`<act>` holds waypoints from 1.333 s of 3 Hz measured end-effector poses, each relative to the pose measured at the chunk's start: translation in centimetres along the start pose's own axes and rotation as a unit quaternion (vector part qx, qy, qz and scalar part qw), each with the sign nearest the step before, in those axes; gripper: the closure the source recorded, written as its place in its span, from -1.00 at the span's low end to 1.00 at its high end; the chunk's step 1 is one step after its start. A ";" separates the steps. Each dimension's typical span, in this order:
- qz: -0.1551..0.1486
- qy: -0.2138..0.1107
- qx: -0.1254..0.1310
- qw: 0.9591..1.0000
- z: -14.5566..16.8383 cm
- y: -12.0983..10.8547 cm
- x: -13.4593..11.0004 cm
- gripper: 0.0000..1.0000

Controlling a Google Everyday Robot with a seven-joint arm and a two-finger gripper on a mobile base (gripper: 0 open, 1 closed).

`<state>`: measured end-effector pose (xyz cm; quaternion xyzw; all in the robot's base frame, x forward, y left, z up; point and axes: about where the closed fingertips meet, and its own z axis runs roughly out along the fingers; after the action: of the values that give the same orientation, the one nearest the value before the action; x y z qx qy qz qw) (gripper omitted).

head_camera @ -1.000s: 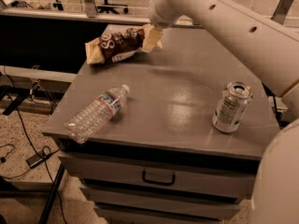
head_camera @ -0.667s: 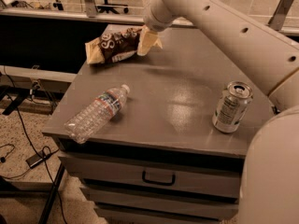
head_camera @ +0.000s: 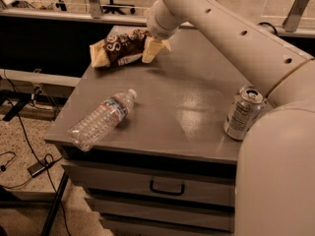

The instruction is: Pick brown chip bag

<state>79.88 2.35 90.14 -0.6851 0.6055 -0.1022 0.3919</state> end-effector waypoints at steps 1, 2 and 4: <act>-0.008 0.004 -0.017 1.000 0.5 0.5 -0.5 -0.19; -0.008 0.003 -0.026 1.000 0.5 0.9 -0.8 0.26; 0.012 0.012 -0.009 1.000 -1.8 -0.1 -0.8 1.00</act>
Offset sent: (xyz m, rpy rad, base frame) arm -0.0099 0.0089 -0.0016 -0.0267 0.0541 0.0307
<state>78.67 2.34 91.72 -0.6801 0.6195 -0.1003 0.3790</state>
